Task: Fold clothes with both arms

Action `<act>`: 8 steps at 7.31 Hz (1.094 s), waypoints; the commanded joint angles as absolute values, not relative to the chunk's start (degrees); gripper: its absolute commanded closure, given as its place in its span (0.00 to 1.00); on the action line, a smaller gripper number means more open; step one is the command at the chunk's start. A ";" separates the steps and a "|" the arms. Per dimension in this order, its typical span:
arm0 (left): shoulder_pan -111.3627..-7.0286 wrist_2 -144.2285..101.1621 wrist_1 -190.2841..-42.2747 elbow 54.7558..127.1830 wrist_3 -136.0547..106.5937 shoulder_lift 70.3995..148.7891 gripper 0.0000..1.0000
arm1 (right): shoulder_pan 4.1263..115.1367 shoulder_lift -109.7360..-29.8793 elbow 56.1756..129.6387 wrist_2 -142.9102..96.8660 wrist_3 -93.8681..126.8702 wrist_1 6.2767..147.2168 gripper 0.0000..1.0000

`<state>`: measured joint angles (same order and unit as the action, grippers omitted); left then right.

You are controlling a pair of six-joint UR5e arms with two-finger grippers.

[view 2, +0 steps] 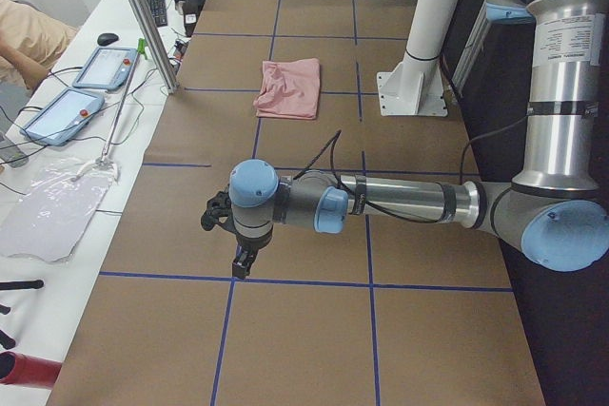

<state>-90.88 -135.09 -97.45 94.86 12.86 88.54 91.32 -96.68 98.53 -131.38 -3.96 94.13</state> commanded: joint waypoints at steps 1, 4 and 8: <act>-90.88 -135.00 -98.00 94.57 12.57 88.51 0.00 | 91.32 -96.68 98.53 -131.48 -4.13 94.13 0.00; -90.88 -135.00 -97.82 94.40 12.57 88.42 0.00 | 91.23 -96.77 98.53 -131.57 -4.57 94.13 0.00; -90.88 -135.00 -98.00 94.57 12.57 87.45 0.00 | 91.05 -96.86 98.53 -131.66 -4.57 94.13 0.00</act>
<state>-90.91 -135.00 -97.81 94.47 12.57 87.84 91.12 -96.85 98.53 -131.65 -4.61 94.13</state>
